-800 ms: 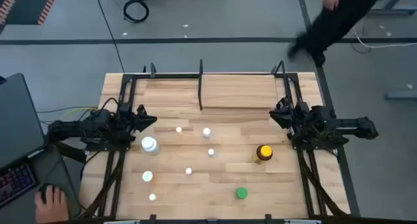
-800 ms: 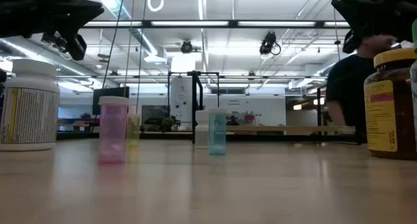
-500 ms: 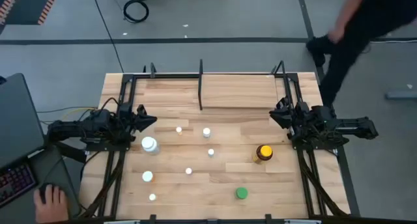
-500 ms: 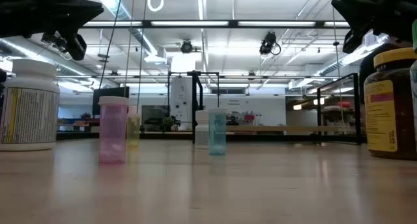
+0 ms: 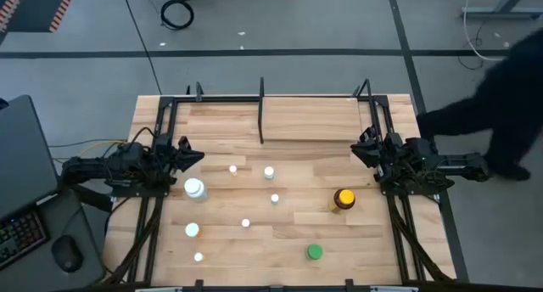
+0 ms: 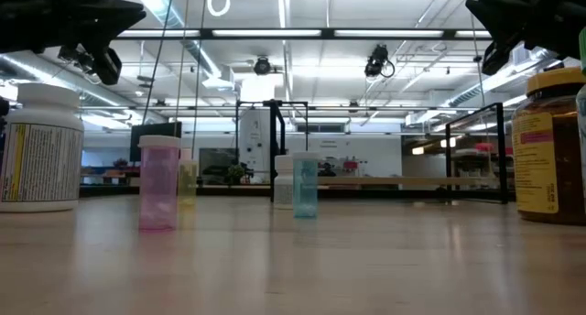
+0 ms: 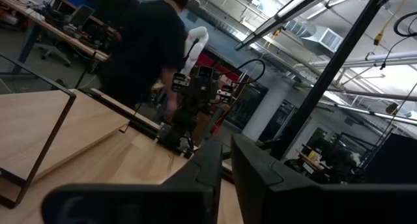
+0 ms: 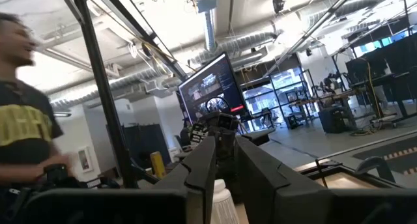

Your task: Pick and place medicine bottles onto shelf by color

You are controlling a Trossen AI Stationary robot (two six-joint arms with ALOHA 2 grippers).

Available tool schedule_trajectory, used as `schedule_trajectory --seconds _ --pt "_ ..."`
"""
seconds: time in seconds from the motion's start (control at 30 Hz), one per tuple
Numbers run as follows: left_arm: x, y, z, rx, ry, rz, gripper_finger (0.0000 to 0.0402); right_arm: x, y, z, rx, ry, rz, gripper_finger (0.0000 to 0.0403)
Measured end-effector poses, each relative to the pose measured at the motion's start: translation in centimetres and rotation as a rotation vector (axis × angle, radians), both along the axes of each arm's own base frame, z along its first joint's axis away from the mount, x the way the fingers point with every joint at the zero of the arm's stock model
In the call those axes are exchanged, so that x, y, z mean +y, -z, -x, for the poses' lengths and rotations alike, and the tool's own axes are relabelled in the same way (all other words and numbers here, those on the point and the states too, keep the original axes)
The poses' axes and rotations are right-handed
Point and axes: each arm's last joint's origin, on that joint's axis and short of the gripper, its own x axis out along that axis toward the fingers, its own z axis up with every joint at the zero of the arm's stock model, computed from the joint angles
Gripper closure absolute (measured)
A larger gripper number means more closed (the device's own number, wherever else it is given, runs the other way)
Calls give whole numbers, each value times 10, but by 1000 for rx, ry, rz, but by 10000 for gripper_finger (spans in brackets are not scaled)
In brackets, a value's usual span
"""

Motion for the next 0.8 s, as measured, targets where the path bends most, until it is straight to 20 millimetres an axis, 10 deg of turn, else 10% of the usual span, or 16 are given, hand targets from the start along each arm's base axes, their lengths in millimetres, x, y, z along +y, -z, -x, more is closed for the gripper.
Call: schedule_trajectory --seconds 0.8 --pt "5 -1 1 1 -172 -47 367 0 0 0 0 -1 0 335"
